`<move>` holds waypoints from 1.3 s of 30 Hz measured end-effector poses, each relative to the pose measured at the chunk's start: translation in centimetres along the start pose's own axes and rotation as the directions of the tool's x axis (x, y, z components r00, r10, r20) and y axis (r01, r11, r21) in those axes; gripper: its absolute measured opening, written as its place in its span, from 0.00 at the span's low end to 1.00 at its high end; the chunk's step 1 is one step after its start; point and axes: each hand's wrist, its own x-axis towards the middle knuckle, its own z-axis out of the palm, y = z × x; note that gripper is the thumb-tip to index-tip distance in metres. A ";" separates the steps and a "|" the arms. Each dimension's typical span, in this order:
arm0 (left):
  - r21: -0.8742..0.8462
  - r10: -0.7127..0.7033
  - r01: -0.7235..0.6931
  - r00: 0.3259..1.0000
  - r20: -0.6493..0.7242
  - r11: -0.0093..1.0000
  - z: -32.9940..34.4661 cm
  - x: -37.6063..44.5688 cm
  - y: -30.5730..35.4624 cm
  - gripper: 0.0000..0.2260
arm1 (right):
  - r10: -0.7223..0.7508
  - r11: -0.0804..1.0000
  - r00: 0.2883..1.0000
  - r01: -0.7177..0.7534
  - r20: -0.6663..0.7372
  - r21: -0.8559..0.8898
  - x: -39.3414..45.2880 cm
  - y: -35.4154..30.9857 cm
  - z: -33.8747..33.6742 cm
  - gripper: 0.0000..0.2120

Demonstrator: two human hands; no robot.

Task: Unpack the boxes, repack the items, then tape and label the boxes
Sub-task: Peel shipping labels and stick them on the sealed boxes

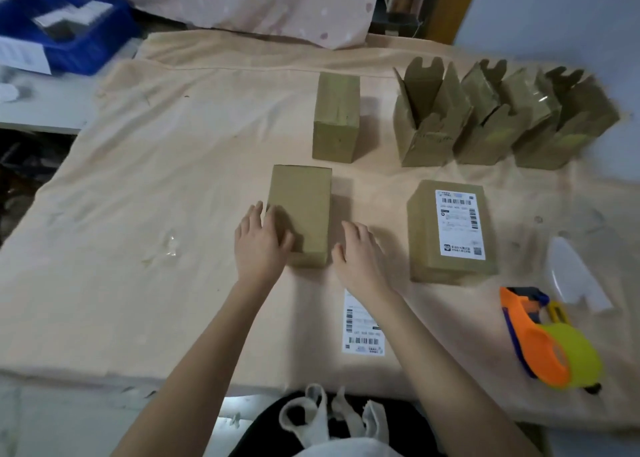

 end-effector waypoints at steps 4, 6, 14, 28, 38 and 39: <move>-0.117 -0.061 0.065 0.998 0.033 0.991 -0.3 0.4 -2.3 0.21 | 0.127 0.968 0.983 -0.152 0.131 0.202 0.0 -1.4 1.3 0.21; -0.156 -0.072 0.077 0.997 0.039 0.985 -0.3 0.5 -3.5 0.19 | 0.169 0.917 0.965 -0.228 0.201 0.328 0.3 -1.8 1.9 0.21; -0.387 -0.067 0.133 0.981 0.181 0.912 0.4 0.8 -5.4 0.25 | 0.170 0.614 0.931 -0.356 0.322 0.704 1.5 -2.1 3.5 0.21; -0.526 0.030 0.103 0.971 0.238 0.844 2.9 -0.7 1.4 0.23 | 0.212 0.617 0.945 -0.328 0.251 0.715 0.1 4.8 -1.9 0.19; -0.507 0.089 0.056 0.962 0.257 0.860 5.1 -1.9 4.4 0.22 | 0.311 0.572 0.909 -0.412 0.277 0.709 -0.4 7.9 -2.4 0.22; -0.511 0.092 0.056 0.961 0.261 0.858 5.2 -1.9 4.4 0.22 | 0.315 0.575 0.910 -0.410 0.271 0.708 -0.4 7.8 -2.4 0.21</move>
